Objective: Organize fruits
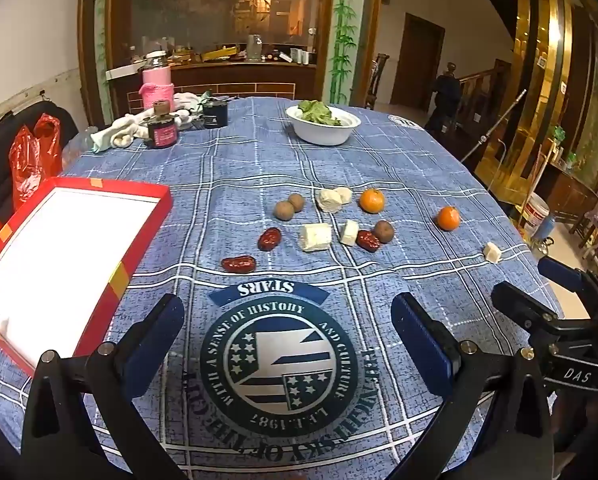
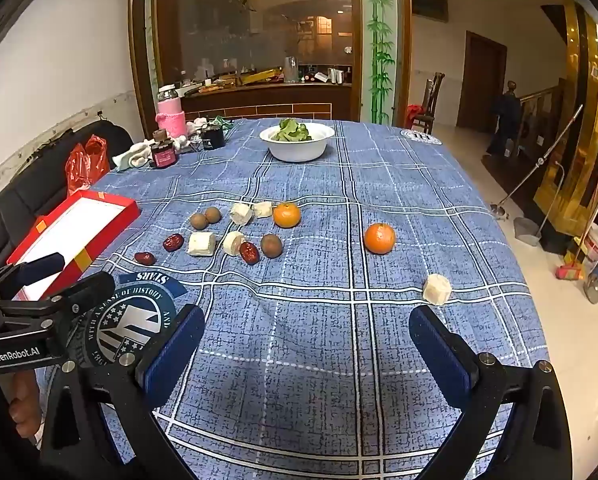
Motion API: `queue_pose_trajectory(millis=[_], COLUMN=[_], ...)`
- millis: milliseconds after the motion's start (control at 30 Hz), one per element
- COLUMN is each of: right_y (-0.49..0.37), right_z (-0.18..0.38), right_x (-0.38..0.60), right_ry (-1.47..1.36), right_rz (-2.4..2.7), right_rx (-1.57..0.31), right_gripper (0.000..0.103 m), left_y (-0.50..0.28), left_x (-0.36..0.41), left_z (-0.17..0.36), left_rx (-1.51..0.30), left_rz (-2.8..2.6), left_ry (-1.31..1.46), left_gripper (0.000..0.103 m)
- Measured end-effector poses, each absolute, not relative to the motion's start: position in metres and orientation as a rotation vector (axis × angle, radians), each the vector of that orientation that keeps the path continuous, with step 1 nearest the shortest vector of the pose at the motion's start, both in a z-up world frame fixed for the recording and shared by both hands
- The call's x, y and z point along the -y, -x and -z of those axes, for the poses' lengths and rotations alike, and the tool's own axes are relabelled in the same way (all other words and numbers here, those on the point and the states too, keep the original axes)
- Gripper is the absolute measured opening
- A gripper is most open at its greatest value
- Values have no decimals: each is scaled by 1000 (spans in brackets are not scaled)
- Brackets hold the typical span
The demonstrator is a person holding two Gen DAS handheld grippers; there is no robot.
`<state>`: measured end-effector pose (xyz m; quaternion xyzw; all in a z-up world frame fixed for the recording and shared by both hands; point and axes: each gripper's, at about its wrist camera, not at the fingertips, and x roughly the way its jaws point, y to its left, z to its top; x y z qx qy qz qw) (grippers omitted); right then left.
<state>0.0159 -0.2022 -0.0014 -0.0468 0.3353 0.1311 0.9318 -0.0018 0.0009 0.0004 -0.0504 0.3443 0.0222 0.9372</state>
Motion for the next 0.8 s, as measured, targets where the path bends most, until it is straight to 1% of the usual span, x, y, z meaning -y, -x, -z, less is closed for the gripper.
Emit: queue_pose_trajectory(millis=[267,633,800], right_y=[-22,-26,-33], right_z=[6,3,6], right_x=[211,201,207], right_ry=[42,24,3], right_rz=[-258,-289,-288], right_rx=[-713,-701,-733], right_gripper=[103,103,103], left_y=[5,-1,6], left_x=[-24,-26,-35], left_z=[-4,1,4], left_rx=[-707,-728,-720], left_rz=[-56,-88,-118], left_ry=[122,123,140], left_gripper=[103,103,103])
